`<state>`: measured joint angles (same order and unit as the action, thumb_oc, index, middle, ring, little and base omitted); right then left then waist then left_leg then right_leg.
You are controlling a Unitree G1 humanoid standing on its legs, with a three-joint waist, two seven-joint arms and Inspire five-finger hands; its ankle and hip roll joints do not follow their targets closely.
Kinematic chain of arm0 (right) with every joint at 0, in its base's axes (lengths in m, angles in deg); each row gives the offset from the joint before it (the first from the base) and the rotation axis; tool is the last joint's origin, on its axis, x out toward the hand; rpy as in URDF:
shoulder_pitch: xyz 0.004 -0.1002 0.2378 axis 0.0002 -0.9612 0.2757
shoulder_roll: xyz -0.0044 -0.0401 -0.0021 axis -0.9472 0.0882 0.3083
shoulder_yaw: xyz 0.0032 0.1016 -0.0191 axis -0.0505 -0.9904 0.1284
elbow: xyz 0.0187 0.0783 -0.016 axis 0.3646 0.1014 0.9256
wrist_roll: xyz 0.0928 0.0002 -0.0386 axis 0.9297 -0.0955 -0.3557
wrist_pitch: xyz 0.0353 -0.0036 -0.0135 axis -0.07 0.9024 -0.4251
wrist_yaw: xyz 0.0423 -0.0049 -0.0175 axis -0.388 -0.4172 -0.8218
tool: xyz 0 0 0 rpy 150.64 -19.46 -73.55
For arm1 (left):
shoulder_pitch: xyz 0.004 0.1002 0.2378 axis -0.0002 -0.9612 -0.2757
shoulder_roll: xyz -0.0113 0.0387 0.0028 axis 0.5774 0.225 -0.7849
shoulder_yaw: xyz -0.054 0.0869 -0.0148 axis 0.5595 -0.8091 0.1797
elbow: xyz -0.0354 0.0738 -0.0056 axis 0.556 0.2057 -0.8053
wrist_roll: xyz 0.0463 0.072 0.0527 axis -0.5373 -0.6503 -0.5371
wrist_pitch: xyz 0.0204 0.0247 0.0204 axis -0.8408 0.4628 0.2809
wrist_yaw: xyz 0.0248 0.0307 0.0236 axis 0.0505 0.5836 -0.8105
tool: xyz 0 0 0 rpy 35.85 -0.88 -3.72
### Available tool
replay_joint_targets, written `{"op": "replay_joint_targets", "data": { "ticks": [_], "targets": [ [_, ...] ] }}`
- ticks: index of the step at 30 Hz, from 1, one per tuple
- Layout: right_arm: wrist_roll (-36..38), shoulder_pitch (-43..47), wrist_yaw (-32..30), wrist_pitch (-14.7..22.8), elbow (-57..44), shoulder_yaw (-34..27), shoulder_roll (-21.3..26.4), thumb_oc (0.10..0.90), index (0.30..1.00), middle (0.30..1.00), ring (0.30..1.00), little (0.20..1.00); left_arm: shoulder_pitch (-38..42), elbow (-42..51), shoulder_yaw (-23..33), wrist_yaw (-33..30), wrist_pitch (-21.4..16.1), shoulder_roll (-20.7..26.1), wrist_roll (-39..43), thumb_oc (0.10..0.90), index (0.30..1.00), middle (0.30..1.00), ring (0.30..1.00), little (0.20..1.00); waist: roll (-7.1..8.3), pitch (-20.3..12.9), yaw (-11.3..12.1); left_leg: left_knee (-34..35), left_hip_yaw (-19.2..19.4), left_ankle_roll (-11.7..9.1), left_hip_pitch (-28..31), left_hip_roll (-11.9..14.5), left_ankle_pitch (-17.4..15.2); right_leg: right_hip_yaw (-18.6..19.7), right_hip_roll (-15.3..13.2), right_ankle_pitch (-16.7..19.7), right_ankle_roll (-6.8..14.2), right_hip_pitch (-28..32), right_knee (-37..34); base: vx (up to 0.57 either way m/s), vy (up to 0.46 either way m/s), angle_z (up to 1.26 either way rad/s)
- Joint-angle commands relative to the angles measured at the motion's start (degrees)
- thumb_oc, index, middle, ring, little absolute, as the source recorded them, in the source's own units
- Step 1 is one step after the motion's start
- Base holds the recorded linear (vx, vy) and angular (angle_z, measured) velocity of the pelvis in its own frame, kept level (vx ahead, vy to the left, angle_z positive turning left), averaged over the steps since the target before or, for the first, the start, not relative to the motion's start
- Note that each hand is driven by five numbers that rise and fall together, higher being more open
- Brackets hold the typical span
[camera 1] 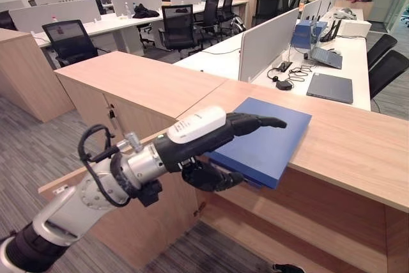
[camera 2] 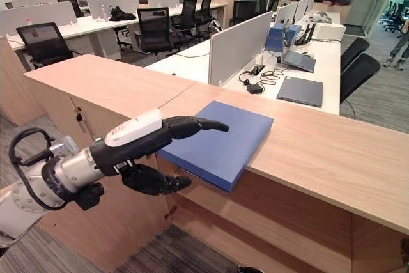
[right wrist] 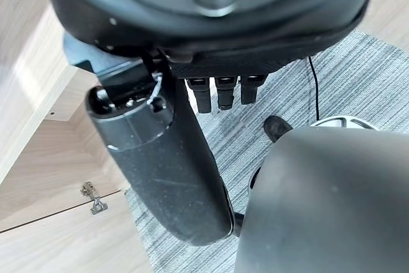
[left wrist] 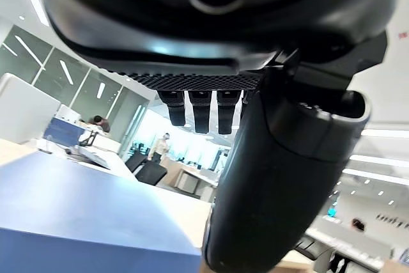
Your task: Put the empty folder in the office cabinet
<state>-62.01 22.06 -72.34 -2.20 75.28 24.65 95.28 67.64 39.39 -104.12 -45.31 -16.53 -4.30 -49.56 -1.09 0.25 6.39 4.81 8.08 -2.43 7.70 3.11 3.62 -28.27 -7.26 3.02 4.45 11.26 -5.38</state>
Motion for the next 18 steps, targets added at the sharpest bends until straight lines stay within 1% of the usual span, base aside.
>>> {"op": "replay_joint_targets", "data": {
  "ticks": [1,5,10,13,18],
  "targets": [
    [-2.2,3.7,-0.2,1.2,2.1,2.5,-1.6,0.8,0.9,0.9,0.9,0.9,6.0,-0.2,1.0,-4.8,-2.0,2.5,-6.8,0.8,0.9,0.9,0.9,0.9,2.75,-0.5,-0.2,0.2,-1.2,-0.7,1.4,0.2,-6.8,3.8,0.0,-4.0,2.3,0.4,0.4,0.0,-0.006,-0.05],
    [-2.3,3.6,-1.0,1.1,1.3,2.3,-1.9,0.8,0.9,0.9,0.9,0.9,4.8,-2.6,2.3,-8.2,-2.6,1.3,-18.1,0.8,0.9,0.9,0.9,0.9,2.85,-0.7,-0.2,0.2,-1.0,-0.7,1.5,0.2,-6.9,4.2,0.0,-4.2,2.3,0.3,0.4,0.0,-0.005,-0.04],
    [-2.4,3.1,-1.3,1.0,0.8,2.0,-2.0,0.8,0.9,0.9,0.9,0.9,2.8,-4.0,3.3,-8.9,-2.6,-0.4,-22.5,0.8,0.9,0.9,0.9,0.9,2.81,-0.9,-0.4,0.2,-0.9,-0.7,1.6,0.2,-7.0,4.5,0.1,-4.2,2.2,0.4,0.4,0.0,-0.003,-0.04],
    [-2.8,2.6,-1.5,0.9,0.4,1.8,-1.9,0.8,0.9,0.9,0.9,0.9,0.8,-5.1,4.6,-9.8,-2.9,-1.3,-27.0,0.8,0.9,0.9,0.9,0.9,2.84,-1.0,-0.8,0.2,-0.7,-0.7,1.7,0.2,-7.1,4.8,0.1,-4.3,2.2,0.3,0.4,0.0,0.002,-0.05],
    [-2.9,2.3,-1.7,0.9,0.4,1.7,-1.8,0.8,0.9,0.9,0.9,0.9,0.0,-5.7,4.3,-9.8,-2.8,-2.1,-27.7,0.8,0.9,0.9,0.9,0.9,2.92,-1.0,-1.1,0.2,-0.6,-0.7,1.7,0.3,-7.2,4.9,0.1,-4.3,2.2,0.2,0.4,0.0,-0.001,-0.01]
  ]
}}
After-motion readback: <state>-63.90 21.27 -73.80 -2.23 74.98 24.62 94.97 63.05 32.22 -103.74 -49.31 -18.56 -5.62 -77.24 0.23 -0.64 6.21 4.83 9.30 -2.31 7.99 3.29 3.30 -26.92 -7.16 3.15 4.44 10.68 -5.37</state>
